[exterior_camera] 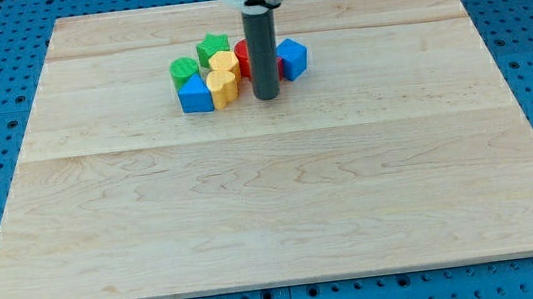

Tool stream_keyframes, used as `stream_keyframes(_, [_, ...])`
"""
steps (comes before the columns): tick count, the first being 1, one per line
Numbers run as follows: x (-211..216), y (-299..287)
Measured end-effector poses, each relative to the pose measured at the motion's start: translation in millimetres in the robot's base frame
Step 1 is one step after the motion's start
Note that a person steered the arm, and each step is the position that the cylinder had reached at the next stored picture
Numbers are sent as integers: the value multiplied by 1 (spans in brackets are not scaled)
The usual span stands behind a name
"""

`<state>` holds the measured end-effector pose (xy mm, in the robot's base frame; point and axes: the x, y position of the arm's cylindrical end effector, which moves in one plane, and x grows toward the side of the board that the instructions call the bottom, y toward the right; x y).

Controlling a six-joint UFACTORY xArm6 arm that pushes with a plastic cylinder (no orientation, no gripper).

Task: Separate the blue cube from the red star

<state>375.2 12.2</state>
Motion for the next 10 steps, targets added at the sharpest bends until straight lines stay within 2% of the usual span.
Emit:
stream_keyframes(3, [-64, 27])
stream_keyframes(7, [-66, 26])
stream_keyframes(8, [-80, 33])
stream_keyframes(9, [-87, 49])
stream_keyframes(10, [-92, 92])
